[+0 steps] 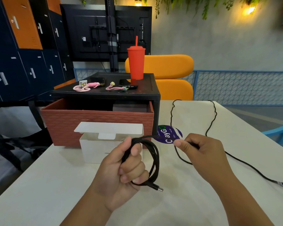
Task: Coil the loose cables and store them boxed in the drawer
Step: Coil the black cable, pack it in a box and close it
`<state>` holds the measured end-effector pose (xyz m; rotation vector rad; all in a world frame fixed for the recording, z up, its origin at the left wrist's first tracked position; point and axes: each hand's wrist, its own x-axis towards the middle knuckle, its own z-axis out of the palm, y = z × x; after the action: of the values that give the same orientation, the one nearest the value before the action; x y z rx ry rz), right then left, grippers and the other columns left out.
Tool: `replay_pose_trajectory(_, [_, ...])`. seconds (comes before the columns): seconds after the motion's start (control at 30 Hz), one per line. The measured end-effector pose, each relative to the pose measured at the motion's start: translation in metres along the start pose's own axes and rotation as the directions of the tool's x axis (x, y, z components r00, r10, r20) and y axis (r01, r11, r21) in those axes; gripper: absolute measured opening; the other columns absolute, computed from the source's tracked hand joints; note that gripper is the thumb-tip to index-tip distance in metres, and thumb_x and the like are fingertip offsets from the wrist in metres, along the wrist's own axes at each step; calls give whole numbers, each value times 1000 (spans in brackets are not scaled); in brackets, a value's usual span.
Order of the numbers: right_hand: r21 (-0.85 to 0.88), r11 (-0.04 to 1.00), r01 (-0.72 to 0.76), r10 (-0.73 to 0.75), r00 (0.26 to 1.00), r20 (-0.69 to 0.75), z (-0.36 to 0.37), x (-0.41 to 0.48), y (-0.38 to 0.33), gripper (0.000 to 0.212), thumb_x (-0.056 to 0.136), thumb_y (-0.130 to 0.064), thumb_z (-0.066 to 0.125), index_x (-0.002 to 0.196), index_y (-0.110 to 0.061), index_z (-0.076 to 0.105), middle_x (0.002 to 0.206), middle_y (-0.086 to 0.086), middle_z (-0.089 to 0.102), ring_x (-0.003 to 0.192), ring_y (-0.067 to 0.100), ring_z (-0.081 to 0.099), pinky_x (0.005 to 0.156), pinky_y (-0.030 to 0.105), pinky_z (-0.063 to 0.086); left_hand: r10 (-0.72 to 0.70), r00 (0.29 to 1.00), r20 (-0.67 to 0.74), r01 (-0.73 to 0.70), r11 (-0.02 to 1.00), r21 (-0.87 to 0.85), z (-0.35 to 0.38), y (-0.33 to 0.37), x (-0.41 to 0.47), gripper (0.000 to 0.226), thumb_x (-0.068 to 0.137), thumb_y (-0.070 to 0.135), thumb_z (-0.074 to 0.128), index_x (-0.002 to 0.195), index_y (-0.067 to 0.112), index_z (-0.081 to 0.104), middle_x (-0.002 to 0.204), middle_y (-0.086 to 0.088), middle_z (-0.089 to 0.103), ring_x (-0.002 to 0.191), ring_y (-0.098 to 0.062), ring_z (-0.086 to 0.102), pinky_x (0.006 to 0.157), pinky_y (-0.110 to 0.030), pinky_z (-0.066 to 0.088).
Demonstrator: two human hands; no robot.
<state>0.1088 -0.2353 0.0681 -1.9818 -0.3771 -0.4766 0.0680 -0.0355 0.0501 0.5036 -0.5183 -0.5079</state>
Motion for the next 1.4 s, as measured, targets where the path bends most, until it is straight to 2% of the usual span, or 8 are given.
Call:
replay_pose_trajectory(0.27, [9, 1000, -10, 10, 999, -31, -11, 7, 14, 33, 75, -29, 74, 58, -9, 55, 40, -9, 39, 43, 7, 33, 41, 13, 25, 129, 990, -63, -127, 991, 32, 3, 2, -8, 49, 103, 27, 21, 128, -7, 44, 63, -4, 36, 58, -16, 33, 67, -28, 32])
replay_pose_trajectory(0.4, [20, 996, 89, -91, 974, 210, 1, -1, 6, 37, 82, -57, 43, 78, -28, 66, 56, -6, 49, 50, 2, 40, 49, 12, 30, 238, 960, -147, -232, 971, 61, 2, 12, -12, 51, 102, 26, 17, 133, -6, 41, 66, -4, 36, 62, -16, 33, 73, -29, 34])
replay_pose_trajectory(0.53, [-127, 989, 78, 5, 834, 551, 23, -12, -8, 23, 96, -39, 43, 104, -50, 61, 54, -23, 52, 54, -6, 48, 60, 12, 36, 356, 913, -198, -327, 931, 165, 0, 23, -19, 52, 102, 25, 16, 141, -7, 27, 70, -10, 43, 66, -21, 40, 79, -31, 35])
replay_pose_trajectory(0.7, [-257, 956, 142, 85, 704, 705, 38, -24, -13, 35, 93, -46, 43, 128, -40, 49, 118, -12, 58, 97, 3, 50, 92, 23, 42, 559, 783, -271, -415, 795, 443, 17, 6, -8, 44, 87, 17, 47, 126, -2, 53, 55, 1, 42, 47, -12, 41, 56, -23, 46])
replay_pose_trajectory(0.87, [-261, 950, 174, 99, 624, 775, 35, -24, -21, 49, 83, -51, 56, 130, -42, 42, 97, -11, 60, 92, 6, 58, 87, 29, 48, 603, 750, -272, -203, 602, 773, 25, -14, 2, 41, 78, 24, 43, 119, 26, 51, 55, 4, 44, 53, -10, 42, 64, -19, 44])
replay_pose_trajectory(0.97, [-300, 932, 203, 121, 606, 786, 32, -24, -25, 43, 85, -41, 59, 126, -34, 50, 70, -13, 48, 67, 2, 48, 64, 20, 40, 616, 773, -152, -37, 284, 958, 19, -25, 1, 33, 83, 34, 45, 115, 40, 46, 62, 10, 49, 63, -3, 47, 75, -13, 42])
replay_pose_trajectory(1.2, [-293, 917, 270, 46, 658, 752, 19, -25, -31, 14, 87, -25, 53, 75, -31, 55, 62, -13, 47, 56, 2, 45, 56, 16, 34, 521, 815, -253, 396, -183, 900, 15, -28, 2, 5, 99, 33, 31, 100, 29, 28, 78, 15, 43, 73, 1, 48, 68, -13, 40])
replay_pose_trajectory(1.4, [-191, 975, 113, 29, 790, 612, 5, -18, -33, 17, 82, -18, 66, 69, -26, 60, 48, -36, 50, 55, -15, 51, 52, 6, 35, 294, 864, -408, 441, -51, 896, 8, -25, 3, 18, 98, 33, 39, 111, 25, 49, 68, 13, 48, 64, 0, 47, 64, -19, 39])
